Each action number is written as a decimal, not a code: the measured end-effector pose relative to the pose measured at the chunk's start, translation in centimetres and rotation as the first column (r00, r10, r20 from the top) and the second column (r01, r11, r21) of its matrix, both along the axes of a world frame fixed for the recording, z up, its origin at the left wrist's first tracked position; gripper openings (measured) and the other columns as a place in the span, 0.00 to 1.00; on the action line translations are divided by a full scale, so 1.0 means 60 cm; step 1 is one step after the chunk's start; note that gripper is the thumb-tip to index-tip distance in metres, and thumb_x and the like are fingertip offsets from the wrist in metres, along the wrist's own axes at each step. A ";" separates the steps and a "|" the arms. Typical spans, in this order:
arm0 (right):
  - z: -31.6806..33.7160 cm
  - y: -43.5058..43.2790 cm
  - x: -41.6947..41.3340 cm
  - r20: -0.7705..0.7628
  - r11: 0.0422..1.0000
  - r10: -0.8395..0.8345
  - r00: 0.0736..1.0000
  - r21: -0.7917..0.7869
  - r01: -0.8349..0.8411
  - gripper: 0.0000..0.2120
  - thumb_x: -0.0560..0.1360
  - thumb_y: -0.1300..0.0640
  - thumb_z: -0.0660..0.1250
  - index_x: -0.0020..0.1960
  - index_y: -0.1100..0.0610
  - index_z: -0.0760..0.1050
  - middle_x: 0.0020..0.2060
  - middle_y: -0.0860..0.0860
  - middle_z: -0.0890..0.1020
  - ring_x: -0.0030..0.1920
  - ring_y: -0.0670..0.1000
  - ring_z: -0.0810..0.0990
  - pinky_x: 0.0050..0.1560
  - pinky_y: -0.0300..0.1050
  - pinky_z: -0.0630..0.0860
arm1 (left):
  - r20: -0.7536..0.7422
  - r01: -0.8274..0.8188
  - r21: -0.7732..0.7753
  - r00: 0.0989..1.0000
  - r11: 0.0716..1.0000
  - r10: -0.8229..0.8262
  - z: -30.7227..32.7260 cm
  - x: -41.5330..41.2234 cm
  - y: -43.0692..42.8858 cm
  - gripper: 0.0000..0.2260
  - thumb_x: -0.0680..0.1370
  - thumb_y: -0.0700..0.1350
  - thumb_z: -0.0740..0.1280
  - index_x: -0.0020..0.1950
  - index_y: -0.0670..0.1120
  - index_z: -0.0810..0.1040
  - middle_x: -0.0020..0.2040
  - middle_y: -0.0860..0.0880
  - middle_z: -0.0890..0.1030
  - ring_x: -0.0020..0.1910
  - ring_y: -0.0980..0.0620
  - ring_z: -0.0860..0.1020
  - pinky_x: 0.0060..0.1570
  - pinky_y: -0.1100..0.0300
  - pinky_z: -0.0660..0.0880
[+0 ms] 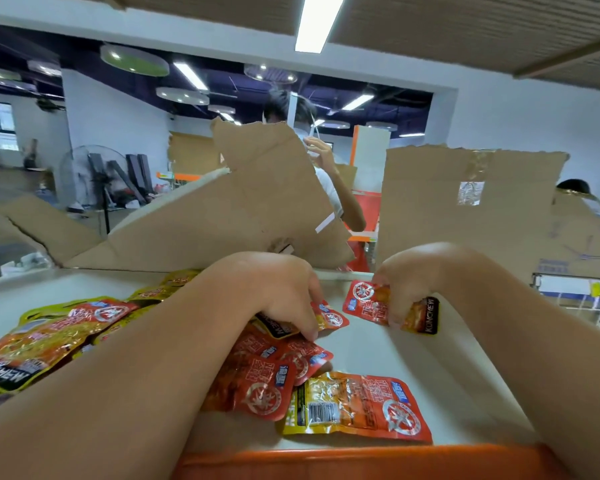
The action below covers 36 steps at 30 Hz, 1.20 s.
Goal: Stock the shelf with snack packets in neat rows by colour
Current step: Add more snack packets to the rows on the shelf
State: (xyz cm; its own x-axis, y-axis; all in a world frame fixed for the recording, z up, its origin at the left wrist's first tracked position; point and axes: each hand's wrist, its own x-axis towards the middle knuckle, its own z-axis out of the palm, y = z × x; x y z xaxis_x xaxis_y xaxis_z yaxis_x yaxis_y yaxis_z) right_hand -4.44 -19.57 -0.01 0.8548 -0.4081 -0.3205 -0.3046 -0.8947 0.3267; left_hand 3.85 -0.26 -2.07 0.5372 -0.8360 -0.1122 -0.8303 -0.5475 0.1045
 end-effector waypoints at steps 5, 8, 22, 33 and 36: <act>-0.014 -0.006 -0.017 0.041 0.999 -0.020 0.999 0.046 0.018 0.21 0.65 0.41 0.74 0.52 0.51 0.76 0.46 0.50 0.83 0.47 0.54 0.84 0.50 0.51 0.82 | 0.036 0.003 0.000 0.999 1.000 -0.003 -0.001 -0.002 -0.006 0.27 0.71 0.59 0.77 0.70 0.58 0.78 0.52 0.57 0.78 0.51 0.52 0.79 0.56 0.51 0.80; -0.026 -0.003 -0.031 0.087 1.000 0.014 0.996 -0.010 -0.014 0.17 0.69 0.44 0.71 0.52 0.52 0.73 0.45 0.49 0.79 0.47 0.54 0.81 0.45 0.47 0.78 | 0.046 0.011 -0.019 0.999 1.000 -0.010 -0.004 -0.008 -0.012 0.28 0.69 0.61 0.78 0.68 0.59 0.79 0.56 0.57 0.78 0.53 0.52 0.79 0.55 0.52 0.80; -0.004 -0.116 -0.272 0.659 0.961 -0.124 0.742 0.267 -0.076 0.22 0.68 0.52 0.71 0.62 0.48 0.76 0.55 0.49 0.82 0.52 0.50 0.81 0.54 0.51 0.79 | 0.084 0.142 -0.336 0.989 0.931 -0.121 0.047 -0.112 -0.112 0.18 0.66 0.60 0.74 0.56 0.68 0.79 0.48 0.62 0.82 0.47 0.58 0.81 0.51 0.54 0.80; -0.030 -0.321 -0.605 0.803 0.896 -0.296 0.517 0.422 -0.142 0.34 0.69 0.53 0.69 0.73 0.36 0.68 0.61 0.37 0.79 0.49 0.36 0.82 0.44 0.38 0.78 | -0.063 0.203 -0.622 0.950 0.756 -0.307 -0.003 -0.398 -0.381 0.21 0.64 0.54 0.71 0.56 0.67 0.79 0.45 0.55 0.86 0.41 0.49 0.86 0.44 0.47 0.84; -0.043 -0.390 -0.715 0.813 0.898 -0.343 0.470 0.431 -0.092 0.36 0.64 0.49 0.66 0.72 0.34 0.68 0.59 0.40 0.81 0.48 0.40 0.82 0.44 0.47 0.81 | -0.048 0.212 -0.666 0.945 0.715 -0.325 -0.014 -0.495 -0.471 0.17 0.69 0.53 0.77 0.56 0.64 0.80 0.41 0.55 0.84 0.35 0.52 0.83 0.36 0.58 0.80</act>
